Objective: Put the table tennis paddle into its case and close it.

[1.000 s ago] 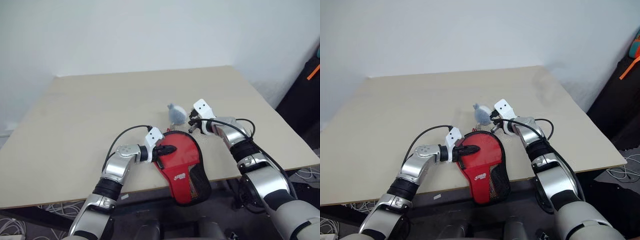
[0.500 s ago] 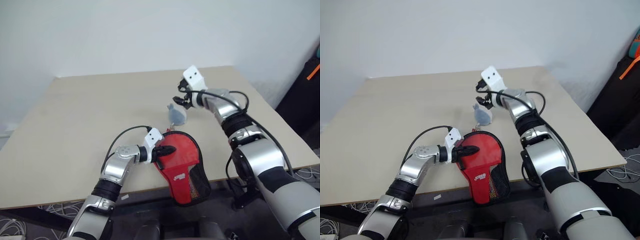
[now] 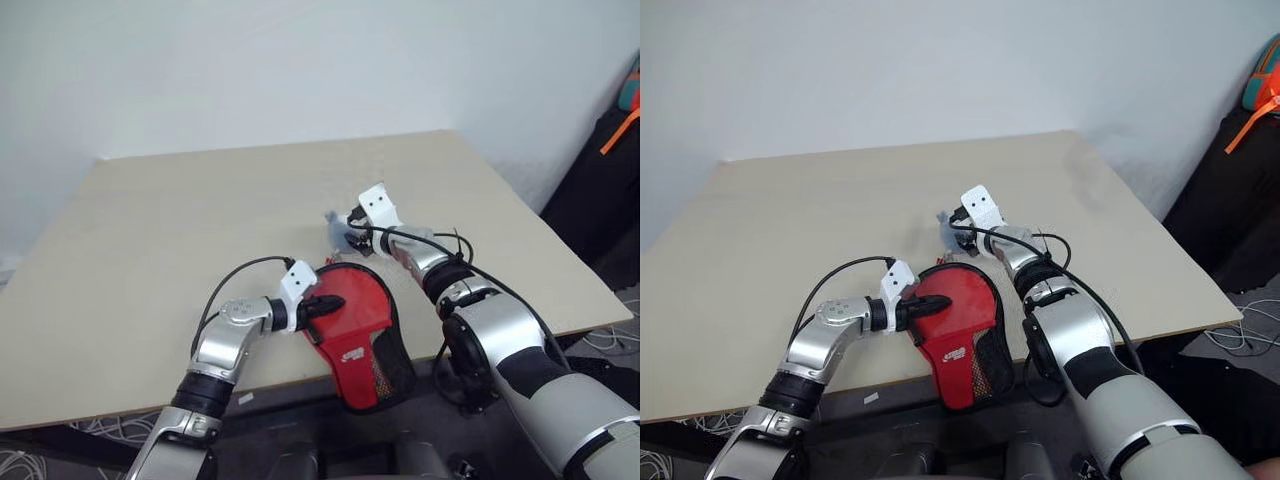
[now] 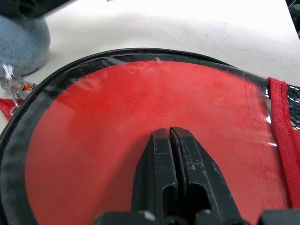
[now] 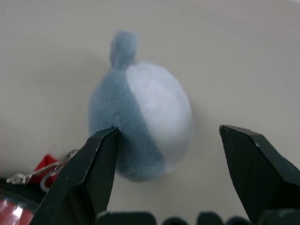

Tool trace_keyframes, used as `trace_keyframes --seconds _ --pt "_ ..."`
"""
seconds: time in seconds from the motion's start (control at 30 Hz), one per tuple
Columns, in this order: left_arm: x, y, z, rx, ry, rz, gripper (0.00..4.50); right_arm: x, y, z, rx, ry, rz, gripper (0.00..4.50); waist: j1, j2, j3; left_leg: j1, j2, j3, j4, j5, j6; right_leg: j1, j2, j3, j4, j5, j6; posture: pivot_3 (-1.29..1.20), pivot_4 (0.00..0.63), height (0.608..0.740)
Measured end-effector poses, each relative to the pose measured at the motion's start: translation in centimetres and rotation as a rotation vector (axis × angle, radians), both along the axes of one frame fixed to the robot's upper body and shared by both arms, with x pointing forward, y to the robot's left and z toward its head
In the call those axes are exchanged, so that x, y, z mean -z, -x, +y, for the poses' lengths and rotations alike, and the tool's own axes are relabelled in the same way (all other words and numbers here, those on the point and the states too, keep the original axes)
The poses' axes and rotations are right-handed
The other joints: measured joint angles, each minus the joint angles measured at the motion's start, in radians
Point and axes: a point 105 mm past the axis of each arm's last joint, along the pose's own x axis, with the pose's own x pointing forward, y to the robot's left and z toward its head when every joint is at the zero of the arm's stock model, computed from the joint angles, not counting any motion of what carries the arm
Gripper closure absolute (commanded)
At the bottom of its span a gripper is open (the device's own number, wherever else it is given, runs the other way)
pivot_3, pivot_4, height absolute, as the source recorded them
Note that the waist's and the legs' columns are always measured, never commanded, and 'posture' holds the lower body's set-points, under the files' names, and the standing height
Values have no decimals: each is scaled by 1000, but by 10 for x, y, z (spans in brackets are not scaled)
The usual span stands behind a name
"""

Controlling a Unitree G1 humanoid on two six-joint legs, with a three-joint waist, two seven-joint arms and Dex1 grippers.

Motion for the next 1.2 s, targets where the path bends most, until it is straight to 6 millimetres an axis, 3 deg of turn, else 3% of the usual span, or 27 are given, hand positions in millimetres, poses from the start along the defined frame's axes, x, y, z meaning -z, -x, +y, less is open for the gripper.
trace_keyframes --seconds 0.37,1.2 --pt "1 1 3 -13 2 19 4500 0 0 3 13 -7 -4 829 -11 0 0 8 0 0 -3 0 0 7 0 0 -1 -1 -1 0 0 698" --pt "2 -2 4 -15 0 26 4500 14 13 23 -91 53 22 829 -11 0 0 9 0 -1 -3 0 0 9 0 -1 -1 -1 -1 0 0 698"
